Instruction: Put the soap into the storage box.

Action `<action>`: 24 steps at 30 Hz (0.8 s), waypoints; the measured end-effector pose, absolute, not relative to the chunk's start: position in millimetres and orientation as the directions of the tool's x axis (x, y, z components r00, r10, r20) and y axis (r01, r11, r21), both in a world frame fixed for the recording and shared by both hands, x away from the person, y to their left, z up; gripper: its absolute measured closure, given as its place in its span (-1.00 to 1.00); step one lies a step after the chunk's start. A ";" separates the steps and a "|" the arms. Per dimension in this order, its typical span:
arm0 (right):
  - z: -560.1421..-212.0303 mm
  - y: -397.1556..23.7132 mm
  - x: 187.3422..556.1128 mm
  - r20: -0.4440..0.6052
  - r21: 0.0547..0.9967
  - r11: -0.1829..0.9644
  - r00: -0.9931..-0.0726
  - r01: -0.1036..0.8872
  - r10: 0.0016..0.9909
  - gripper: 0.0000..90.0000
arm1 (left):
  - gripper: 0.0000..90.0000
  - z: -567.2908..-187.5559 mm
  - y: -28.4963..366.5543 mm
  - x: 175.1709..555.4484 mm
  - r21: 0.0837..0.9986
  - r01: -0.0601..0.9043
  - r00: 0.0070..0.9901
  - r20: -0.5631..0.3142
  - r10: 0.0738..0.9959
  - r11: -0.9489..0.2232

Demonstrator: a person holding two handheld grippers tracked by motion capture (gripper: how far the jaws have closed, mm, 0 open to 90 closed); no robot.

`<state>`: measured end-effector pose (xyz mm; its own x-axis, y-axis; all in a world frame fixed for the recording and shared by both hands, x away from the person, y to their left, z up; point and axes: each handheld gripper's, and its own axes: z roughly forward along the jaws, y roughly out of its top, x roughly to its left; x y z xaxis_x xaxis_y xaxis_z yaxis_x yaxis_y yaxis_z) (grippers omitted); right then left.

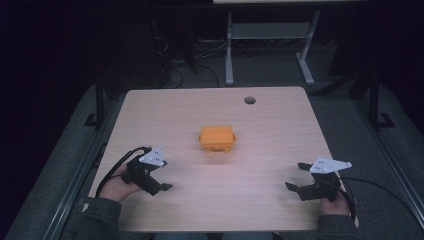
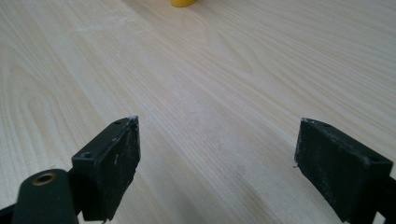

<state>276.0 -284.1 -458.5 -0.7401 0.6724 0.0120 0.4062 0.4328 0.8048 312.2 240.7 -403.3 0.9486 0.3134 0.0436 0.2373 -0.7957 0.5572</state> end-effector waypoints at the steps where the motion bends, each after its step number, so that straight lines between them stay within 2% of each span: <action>1: -458.5 -284.0 275.9 0.012 0.804 0.433 -0.740 0.407 0.672 -0.70 | -0.58 -404.0 241.6 311.9 0.556 0.241 0.948 0.040 0.315 -0.796; 19: -460.2 -286.8 274.0 0.013 0.802 0.430 -0.732 0.415 0.681 -0.70 | -0.59 -417.1 256.1 297.0 0.569 0.280 0.928 0.045 0.370 -0.773; 23: -461.8 -287.1 273.0 0.016 0.800 0.433 -0.736 0.416 0.677 -0.70 | -0.62 -419.5 259.6 292.7 0.584 0.294 0.916 0.052 0.397 -0.757; 24: -462.4 -287.4 272.7 0.019 0.801 0.432 -0.739 0.414 0.673 -0.70 | -0.64 -421.4 260.7 291.8 0.601 0.308 0.913 0.031 0.407 -0.737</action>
<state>272.7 -287.4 -462.4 -0.7391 0.6734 0.0190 0.4141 0.4320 0.8012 291.8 260.7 -421.4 0.9128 0.4072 0.0313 0.3084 -0.7374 0.6009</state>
